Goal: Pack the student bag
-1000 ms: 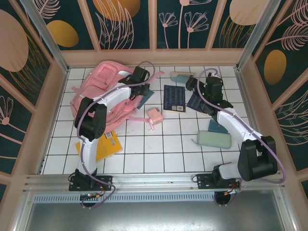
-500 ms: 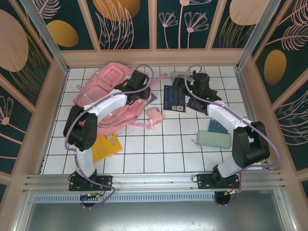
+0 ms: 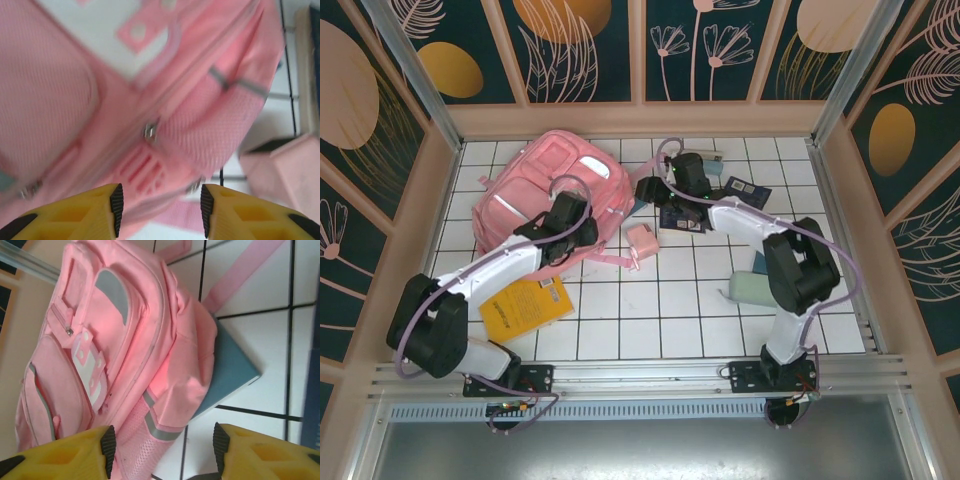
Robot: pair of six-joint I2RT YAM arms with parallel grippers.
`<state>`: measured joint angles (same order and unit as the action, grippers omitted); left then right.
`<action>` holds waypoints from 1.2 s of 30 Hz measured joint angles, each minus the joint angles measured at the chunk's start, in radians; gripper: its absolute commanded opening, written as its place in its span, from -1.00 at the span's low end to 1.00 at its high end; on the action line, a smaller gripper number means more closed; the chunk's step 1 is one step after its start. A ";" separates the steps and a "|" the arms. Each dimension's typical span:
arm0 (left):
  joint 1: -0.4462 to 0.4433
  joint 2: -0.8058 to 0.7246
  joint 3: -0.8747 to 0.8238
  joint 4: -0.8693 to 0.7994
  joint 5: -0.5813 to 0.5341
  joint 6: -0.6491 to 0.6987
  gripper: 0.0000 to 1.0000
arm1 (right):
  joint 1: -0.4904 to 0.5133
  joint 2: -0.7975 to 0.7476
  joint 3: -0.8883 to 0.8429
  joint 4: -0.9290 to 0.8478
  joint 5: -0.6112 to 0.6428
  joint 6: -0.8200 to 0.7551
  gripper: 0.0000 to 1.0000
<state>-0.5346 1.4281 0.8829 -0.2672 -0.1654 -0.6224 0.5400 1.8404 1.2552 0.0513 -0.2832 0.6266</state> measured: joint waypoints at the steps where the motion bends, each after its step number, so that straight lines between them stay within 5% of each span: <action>1: -0.003 -0.008 -0.027 0.006 0.012 -0.016 -0.10 | 0.006 0.019 0.008 0.000 -0.014 0.016 0.03; 14: -0.074 -0.039 -0.237 0.144 0.088 -0.120 -0.13 | 0.171 0.134 0.065 -0.047 -0.050 0.223 0.04; 36: -0.059 0.167 -0.109 0.154 -0.106 -0.008 -0.23 | 0.173 0.197 0.229 -0.255 0.162 0.312 0.14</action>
<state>-0.5934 1.5955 0.7734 -0.1127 -0.2710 -0.6300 0.7132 2.0377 1.4841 -0.2035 -0.1215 0.9386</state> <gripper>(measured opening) 0.385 0.560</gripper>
